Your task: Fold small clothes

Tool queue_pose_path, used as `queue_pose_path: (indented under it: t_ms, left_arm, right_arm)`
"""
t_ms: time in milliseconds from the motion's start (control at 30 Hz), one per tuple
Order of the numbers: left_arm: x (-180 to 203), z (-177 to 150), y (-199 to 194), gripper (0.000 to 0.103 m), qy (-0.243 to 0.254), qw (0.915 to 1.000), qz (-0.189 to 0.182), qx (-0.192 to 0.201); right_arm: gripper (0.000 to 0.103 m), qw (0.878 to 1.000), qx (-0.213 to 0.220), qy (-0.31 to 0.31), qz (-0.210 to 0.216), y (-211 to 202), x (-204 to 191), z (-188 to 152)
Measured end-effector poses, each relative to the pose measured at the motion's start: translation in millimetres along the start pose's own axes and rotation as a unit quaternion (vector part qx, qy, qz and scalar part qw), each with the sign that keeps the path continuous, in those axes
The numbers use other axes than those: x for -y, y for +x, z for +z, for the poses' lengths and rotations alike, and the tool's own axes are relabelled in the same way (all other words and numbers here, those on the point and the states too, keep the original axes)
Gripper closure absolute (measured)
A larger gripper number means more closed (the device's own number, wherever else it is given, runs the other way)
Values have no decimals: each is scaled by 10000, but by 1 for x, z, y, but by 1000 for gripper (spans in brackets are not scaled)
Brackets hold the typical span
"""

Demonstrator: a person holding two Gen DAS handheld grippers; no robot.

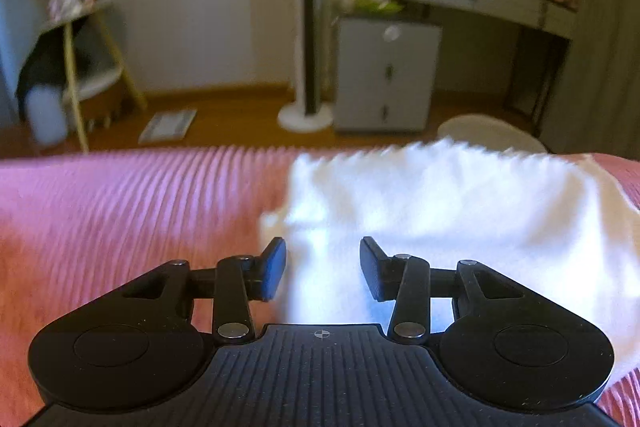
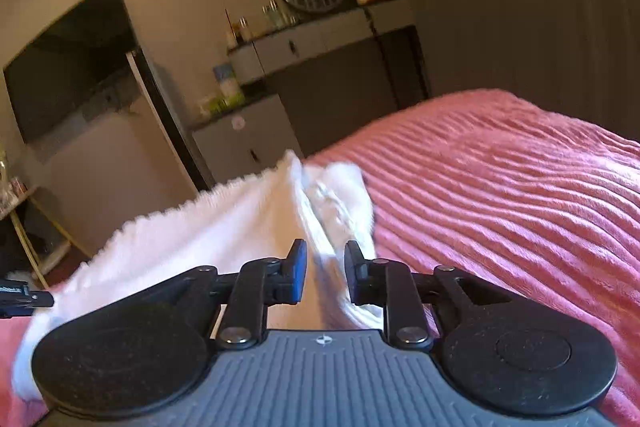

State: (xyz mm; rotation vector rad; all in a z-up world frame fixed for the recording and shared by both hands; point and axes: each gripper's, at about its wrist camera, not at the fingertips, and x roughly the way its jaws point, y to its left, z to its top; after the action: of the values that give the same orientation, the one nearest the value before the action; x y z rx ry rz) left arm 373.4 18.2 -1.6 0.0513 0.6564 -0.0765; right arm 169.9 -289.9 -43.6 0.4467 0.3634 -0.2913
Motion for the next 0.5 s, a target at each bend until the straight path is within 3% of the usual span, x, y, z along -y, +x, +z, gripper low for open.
queue_pose_path:
  t_ms: [100,267,367,500]
  left_arm:
    - [28,7,-2,55,333,9988,-318,156]
    - [82,-5,26,53,875,9922,-882,-99]
    - [106,-20,47,52,1279,9895,-668,-100]
    - [119,-12,69,42,1257,9913,-383,-63]
  right_arm:
    - [83,9997,132,-85,167,-3,-9,-1]
    - [83,9980,14,-381,505,3,-19,-7]
    - [83,9959,-143,-786,430,16,-23,-15]
    - [83,9947,-300,-972,180,28,-16,-19]
